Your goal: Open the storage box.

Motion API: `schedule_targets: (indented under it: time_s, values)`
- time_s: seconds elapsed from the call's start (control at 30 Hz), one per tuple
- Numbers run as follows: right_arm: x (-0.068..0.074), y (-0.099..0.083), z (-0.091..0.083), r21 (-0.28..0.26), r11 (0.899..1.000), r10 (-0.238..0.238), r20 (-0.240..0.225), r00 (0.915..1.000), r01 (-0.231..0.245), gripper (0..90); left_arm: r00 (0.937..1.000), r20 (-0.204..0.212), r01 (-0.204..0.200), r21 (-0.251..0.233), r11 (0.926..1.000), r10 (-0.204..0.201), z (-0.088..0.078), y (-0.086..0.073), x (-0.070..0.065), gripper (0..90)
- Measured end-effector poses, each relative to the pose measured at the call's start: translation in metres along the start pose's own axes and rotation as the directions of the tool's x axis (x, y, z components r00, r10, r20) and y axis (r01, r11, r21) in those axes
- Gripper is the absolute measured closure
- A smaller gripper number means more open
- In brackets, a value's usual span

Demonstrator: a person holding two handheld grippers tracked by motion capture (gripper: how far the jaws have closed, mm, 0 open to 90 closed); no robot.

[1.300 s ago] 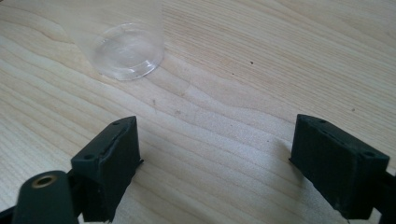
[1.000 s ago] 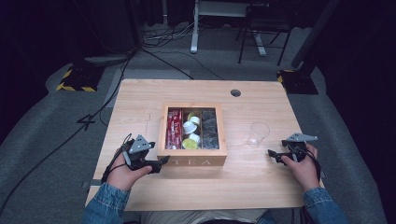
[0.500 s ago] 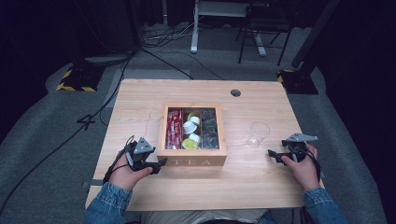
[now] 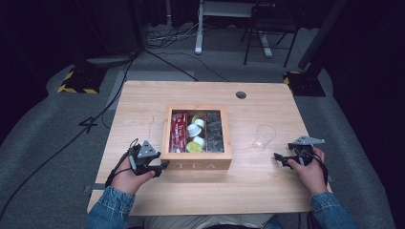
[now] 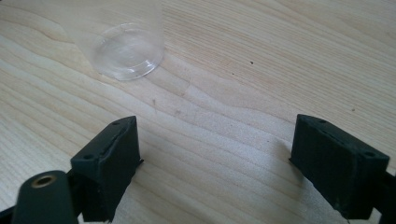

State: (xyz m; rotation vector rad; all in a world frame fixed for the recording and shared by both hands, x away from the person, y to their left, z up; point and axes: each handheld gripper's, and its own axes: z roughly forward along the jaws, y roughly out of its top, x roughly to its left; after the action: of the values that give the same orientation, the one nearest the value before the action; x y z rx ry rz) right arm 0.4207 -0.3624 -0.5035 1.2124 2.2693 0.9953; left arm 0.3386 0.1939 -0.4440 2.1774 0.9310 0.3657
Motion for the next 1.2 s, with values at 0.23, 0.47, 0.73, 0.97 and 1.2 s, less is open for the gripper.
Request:
schedule_targets:
  time_s: [0.23,0.47,0.73,0.97,1.2]
  values:
    - [0.0,0.0,0.0,0.0,1.0,0.0,0.0,1.0,0.0,15.5,0.9999,0.001,-0.015,0.009,0.9998,0.015,-0.003,0.003,0.0,57.3]
    - [0.003,0.004,-0.007,0.016,1.0,0.002,-0.017,0.9998,-0.002,33.9,0.9996,0.0,-0.03,0.026,0.9992,0.03,-0.005,0.006,0.001,58.7]
    - [0.017,0.022,-0.027,-0.061,0.998,-0.03,-0.028,0.9992,0.028,31.6,0.9998,0.01,-0.018,-0.026,0.9995,0.018,-0.014,0.012,0.004,63.5]
    - [0.03,0.039,-0.043,-0.118,0.992,-0.041,-0.072,0.9966,0.032,34.4,0.9999,0.004,-0.015,-0.079,0.9968,0.015,-0.018,0.017,0.007,66.6]
    - [0.049,0.063,-0.057,-0.152,0.985,-0.098,-0.123,0.9875,0.078,34.3,0.9998,0.0,0.02,-0.148,0.9889,-0.02,-0.027,0.025,0.009,69.6]
